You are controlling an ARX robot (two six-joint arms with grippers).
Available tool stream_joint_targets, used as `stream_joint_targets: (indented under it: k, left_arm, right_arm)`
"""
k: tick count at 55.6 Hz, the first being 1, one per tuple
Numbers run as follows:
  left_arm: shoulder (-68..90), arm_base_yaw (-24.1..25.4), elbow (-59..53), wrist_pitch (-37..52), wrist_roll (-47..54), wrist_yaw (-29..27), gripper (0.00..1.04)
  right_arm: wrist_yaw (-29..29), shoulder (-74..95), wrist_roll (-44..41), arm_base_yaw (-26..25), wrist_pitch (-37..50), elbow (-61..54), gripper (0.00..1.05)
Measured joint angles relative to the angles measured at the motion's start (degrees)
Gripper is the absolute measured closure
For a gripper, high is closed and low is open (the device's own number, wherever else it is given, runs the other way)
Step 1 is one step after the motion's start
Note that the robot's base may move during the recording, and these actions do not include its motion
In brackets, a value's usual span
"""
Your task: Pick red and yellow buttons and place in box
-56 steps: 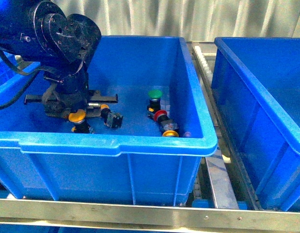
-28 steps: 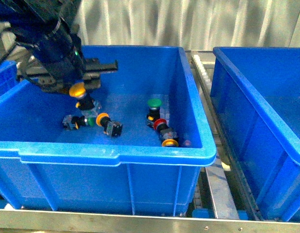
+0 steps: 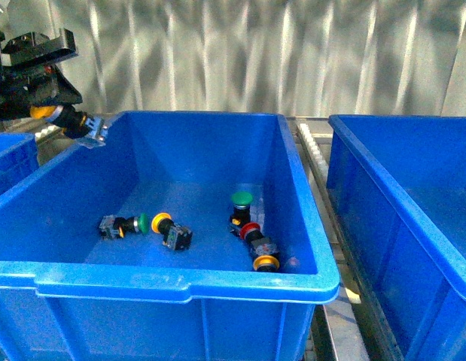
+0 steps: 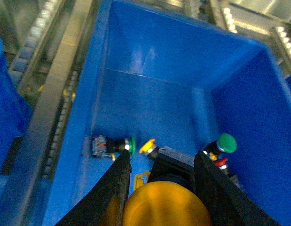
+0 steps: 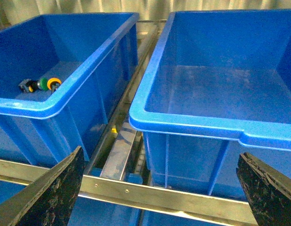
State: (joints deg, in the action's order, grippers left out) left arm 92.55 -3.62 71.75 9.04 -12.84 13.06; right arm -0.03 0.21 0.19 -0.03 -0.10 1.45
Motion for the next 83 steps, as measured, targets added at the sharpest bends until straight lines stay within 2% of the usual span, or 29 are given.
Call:
stream_joint_targets:
  k: [8, 16, 20, 25, 33, 38, 46, 58, 74, 77, 79, 83]
  left_arm:
    - [0.55, -1.4, -3.89, 8.09, -5.31, 5.18, 0.72]
    - [2.56, -4.83, -6.1, 17.42, -14.23, 15.65, 0.72]
    - [4.31, -7.15, -6.6, 22.84, -19.41, 21.62, 0.72]
    - [6.97, -11.39, -6.51, 28.89, -25.75, 26.43, 0.72]
    - [10.08, -17.59, -4.42, 31.98, -29.18, 32.59, 0.72]
    - [12.13, -21.18, -1.88, 32.52, -30.05, 33.7, 0.72]
    - [14.12, -22.53, 1.51, 34.34, -31.67, 34.4, 0.72]
    - [19.1, -25.35, 9.97, 32.48, -32.59, 35.1, 0.72]
    - [22.12, -28.65, 15.5, 30.62, -32.85, 34.84, 0.72]
    - [22.12, -28.83, 15.76, 30.05, -32.68, 34.49, 0.72]
    - [22.12, -28.85, 15.91, 29.42, -32.57, 34.4, 0.72]
    - [22.12, -28.98, 16.22, 28.96, -32.37, 33.97, 0.72]
  right_arm:
    - [0.02, 0.02, 0.0, 0.0, 0.0, 0.0, 0.07]
    - [0.02, 0.02, 0.0, 0.0, 0.0, 0.0, 0.07]
    - [0.0, 0.02, 0.0, 0.0, 0.0, 0.0, 0.07]
    - [0.02, 0.02, 0.0, 0.0, 0.0, 0.0, 0.07]
    - [0.02, 0.02, 0.0, 0.0, 0.0, 0.0, 0.07]
    - [0.02, 0.02, 0.0, 0.0, 0.0, 0.0, 0.07]
    - [0.02, 0.02, 0.0, 0.0, 0.0, 0.0, 0.07]
    - [0.02, 0.0, 0.0, 0.0, 0.0, 0.0, 0.07]
    - [0.44, 0.07, 0.02, 0.07, 0.15, -0.07, 0.07]
    - [8.31, 3.69, 1.77, 0.83, 8.7, -0.37, 0.07]
    - [12.61, 8.87, 5.22, -1.31, 18.38, 0.26, 0.07]
    - [12.68, 17.31, 12.74, -7.69, 27.56, 2.8, 0.07]
